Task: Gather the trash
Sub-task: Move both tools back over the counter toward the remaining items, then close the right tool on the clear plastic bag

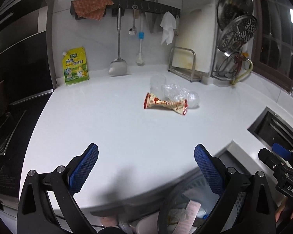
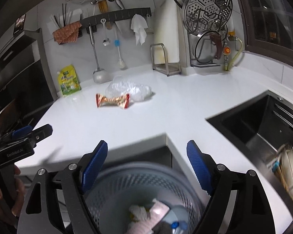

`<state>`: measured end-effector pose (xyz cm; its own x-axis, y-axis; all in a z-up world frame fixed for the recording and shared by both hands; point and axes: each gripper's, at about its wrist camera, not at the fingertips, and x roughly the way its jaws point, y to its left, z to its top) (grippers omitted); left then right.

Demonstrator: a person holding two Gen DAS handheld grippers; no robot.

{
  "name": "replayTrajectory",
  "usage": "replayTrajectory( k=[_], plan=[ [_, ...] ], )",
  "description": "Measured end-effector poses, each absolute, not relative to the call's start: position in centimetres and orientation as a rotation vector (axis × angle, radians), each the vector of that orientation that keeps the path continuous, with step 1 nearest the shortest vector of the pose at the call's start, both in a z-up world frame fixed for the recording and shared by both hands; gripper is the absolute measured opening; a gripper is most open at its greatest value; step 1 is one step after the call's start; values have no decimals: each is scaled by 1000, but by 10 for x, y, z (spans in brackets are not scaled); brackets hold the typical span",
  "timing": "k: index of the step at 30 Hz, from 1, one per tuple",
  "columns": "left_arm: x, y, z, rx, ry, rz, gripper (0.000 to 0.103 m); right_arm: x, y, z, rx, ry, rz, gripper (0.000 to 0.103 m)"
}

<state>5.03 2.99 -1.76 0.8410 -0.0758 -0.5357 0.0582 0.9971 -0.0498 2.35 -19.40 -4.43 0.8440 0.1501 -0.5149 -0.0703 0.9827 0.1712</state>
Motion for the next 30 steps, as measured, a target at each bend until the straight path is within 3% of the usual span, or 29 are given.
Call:
replayTrajectory(
  k=[11, 30],
  plan=[
    [104, 37, 8, -68, 519, -57, 97, 100, -190, -12, 103, 530, 117, 81],
    [184, 60, -18, -133, 661, -12, 97, 205, -163, -21, 78, 629, 235, 83]
  ],
)
